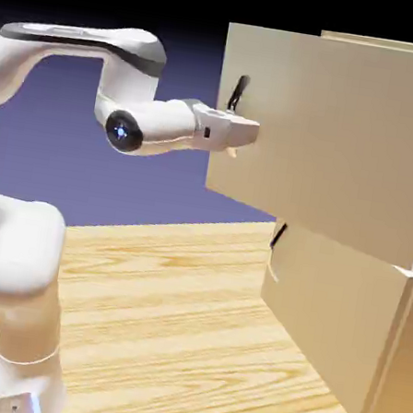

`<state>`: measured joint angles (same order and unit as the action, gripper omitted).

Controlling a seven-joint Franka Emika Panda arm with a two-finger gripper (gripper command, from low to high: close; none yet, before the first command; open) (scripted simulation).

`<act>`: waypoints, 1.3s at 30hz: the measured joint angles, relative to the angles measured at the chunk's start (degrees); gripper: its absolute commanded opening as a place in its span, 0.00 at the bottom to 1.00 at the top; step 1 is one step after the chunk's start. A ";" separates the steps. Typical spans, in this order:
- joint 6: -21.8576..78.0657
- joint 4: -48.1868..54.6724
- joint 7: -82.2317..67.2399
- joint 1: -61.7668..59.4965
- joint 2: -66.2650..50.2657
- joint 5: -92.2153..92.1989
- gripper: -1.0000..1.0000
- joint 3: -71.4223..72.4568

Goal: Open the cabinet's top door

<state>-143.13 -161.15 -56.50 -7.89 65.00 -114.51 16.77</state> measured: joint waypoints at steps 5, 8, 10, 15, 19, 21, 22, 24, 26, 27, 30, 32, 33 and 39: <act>6.68 -4.11 4.39 1.61 5.48 12.45 0.00 -9.48; 11.40 -5.64 6.53 1.34 8.08 19.92 0.00 -15.44; 14.83 -6.21 7.64 0.82 9.35 24.85 0.00 -19.59; 23.70 -5.97 9.22 -0.81 10.46 36.18 0.00 -29.98; 31.02 -4.07 9.45 -1.55 9.31 44.44 0.00 -38.28; 34.76 -2.53 9.32 -1.47 8.14 48.33 0.00 -42.44; 36.65 -1.60 9.21 -1.28 7.42 50.23 0.00 -44.51; 40.48 0.57 8.90 -0.56 5.76 53.90 0.00 -48.67; 44.37 3.19 8.51 0.69 3.86 57.40 0.00 -52.82; 46.33 4.66 8.30 1.52 2.84 59.08 0.00 -54.90; 52.31 9.72 7.66 4.90 -0.33 63.76 0.00 -61.13; 56.33 13.58 7.27 7.89 -2.43 66.56 0.00 -65.28; 58.33 15.64 7.10 9.59 -3.43 67.86 0.00 -67.35; 69.07 28.10 6.72 21.07 -7.79 73.89 0.00 -78.65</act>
<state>-74.07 -133.04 -49.78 13.18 57.21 -40.62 -61.88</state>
